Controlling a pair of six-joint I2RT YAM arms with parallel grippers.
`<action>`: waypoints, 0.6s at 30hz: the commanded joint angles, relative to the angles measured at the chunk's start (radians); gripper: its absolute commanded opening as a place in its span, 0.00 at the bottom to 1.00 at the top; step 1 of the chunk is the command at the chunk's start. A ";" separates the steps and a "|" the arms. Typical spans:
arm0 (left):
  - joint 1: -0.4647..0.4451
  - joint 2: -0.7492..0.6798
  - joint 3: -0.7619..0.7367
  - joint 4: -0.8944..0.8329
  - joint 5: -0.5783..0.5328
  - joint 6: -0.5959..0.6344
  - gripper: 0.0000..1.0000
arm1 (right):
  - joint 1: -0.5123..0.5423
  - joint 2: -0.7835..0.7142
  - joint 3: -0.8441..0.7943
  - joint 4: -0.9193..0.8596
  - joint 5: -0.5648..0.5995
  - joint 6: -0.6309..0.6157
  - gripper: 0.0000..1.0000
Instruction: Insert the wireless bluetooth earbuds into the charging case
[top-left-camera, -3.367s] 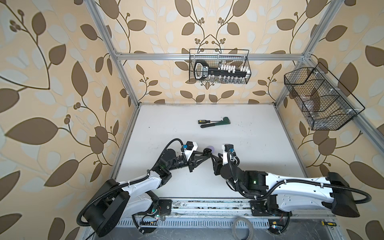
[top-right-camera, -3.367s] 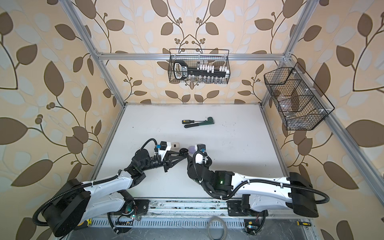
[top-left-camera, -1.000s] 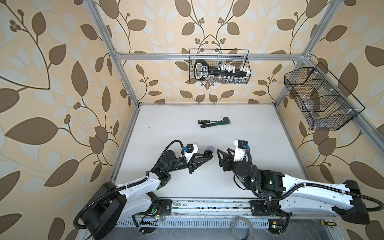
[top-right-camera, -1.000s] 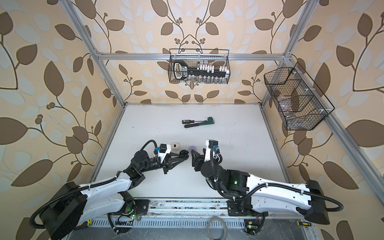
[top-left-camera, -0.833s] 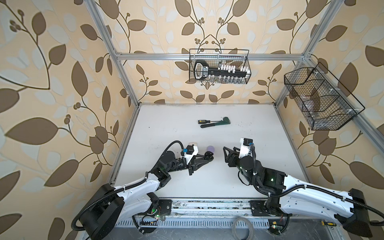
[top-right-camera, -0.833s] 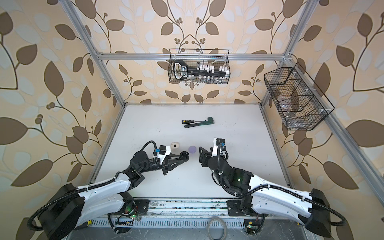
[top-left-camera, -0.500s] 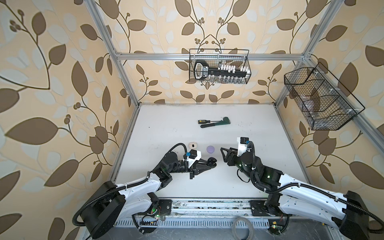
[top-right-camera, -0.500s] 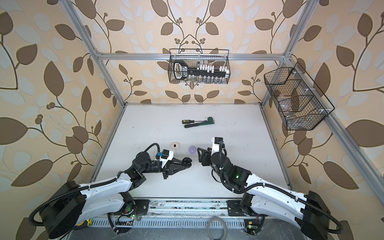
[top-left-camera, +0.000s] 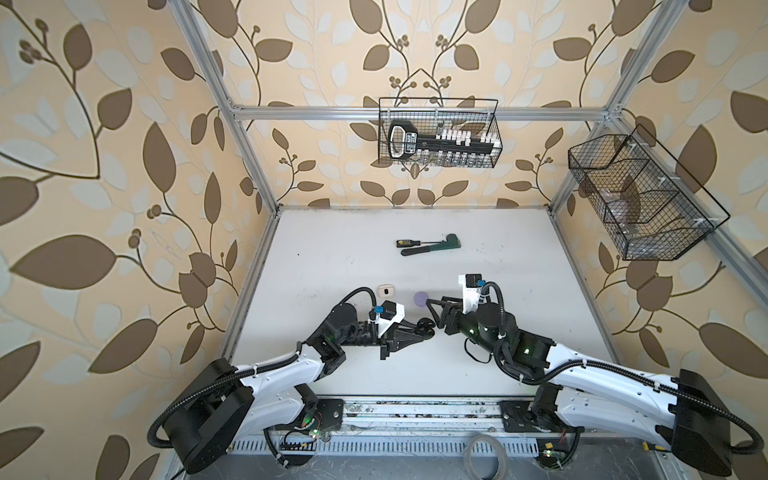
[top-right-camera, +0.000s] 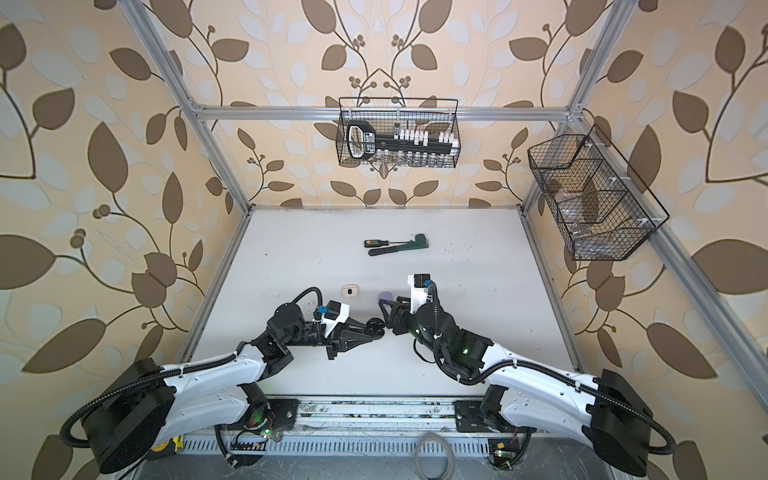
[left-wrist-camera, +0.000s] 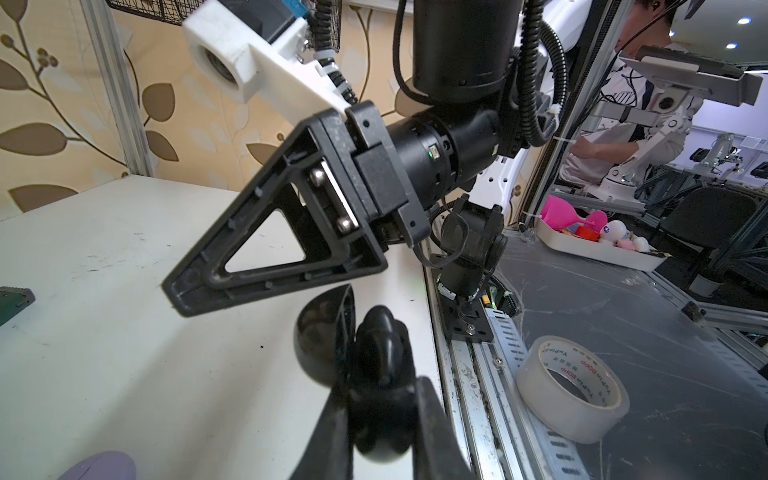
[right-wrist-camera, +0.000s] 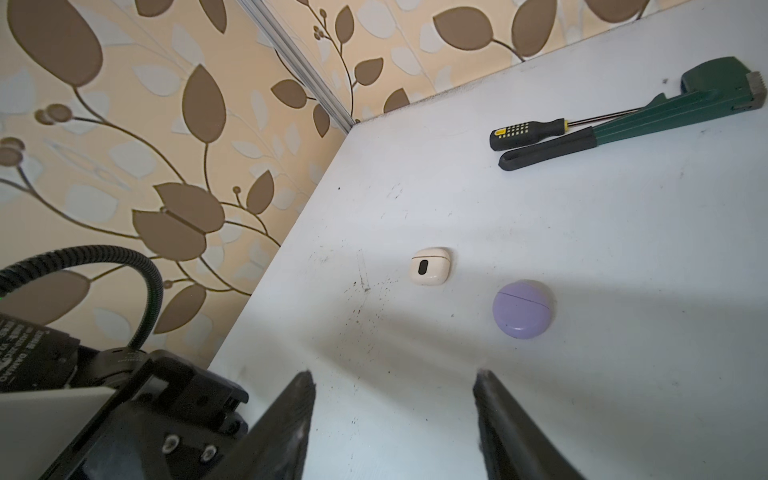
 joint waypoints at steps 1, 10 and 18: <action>-0.007 -0.001 0.032 0.034 0.023 0.025 0.00 | 0.019 0.007 -0.015 0.032 -0.011 -0.020 0.63; -0.007 -0.014 0.016 0.058 0.023 0.025 0.00 | 0.039 0.035 -0.024 0.020 0.021 -0.048 0.57; -0.007 -0.027 0.008 0.064 0.016 0.025 0.00 | 0.038 0.035 -0.051 0.060 -0.008 -0.049 0.55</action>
